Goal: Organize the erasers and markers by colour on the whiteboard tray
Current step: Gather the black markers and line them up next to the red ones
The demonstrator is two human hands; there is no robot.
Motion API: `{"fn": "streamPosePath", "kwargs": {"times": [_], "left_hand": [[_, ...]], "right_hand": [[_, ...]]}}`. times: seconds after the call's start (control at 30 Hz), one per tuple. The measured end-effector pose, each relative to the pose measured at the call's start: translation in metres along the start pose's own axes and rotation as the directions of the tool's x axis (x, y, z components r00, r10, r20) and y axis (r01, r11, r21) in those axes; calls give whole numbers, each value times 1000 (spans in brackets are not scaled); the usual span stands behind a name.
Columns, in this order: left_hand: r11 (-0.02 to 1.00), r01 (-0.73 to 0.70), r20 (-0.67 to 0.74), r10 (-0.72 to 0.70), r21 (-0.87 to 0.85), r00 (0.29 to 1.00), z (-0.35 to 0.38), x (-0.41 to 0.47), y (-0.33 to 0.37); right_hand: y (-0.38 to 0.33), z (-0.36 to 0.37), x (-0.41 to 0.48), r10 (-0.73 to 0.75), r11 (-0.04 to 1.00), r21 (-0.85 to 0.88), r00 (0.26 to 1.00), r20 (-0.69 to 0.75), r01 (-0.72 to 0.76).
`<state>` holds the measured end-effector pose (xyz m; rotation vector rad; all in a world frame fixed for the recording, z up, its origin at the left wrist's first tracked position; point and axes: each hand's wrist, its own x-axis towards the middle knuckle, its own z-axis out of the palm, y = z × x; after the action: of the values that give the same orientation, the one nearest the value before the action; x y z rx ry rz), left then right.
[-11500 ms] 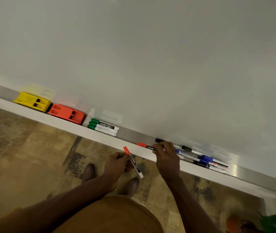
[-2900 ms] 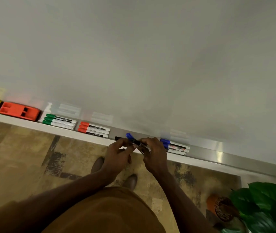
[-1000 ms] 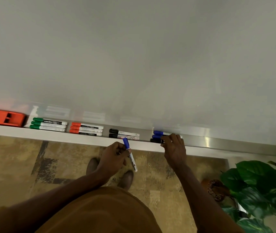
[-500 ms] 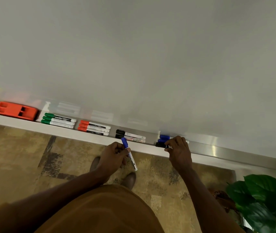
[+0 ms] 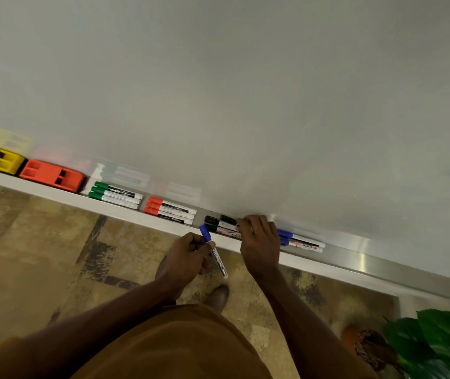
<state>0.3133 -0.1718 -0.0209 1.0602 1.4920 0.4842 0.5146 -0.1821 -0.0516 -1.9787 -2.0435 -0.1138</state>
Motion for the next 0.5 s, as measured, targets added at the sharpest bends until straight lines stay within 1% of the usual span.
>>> {"fn": "streamPosePath", "kwargs": {"times": [0.13,0.27,0.4,0.5], "left_hand": [[1000,-4,-29,4,19,1000,-9,-3,0],[1000,19,-73,-18,8,997,-20,-7,-1],[1000,30,-75,-30,-1,997,-26,-8,-2],[1000,22,-64,-22,8,998,-25,-10,-1]], "right_hand": [[-20,9,14,-20,1000,-2,1000,18,20],[-28,18,15,13,1000,-14,999,52,-12],[-33,20,16,31,999,-15,995,100,-29],[-34,21,13,24,999,18,989,143,-27]]}}
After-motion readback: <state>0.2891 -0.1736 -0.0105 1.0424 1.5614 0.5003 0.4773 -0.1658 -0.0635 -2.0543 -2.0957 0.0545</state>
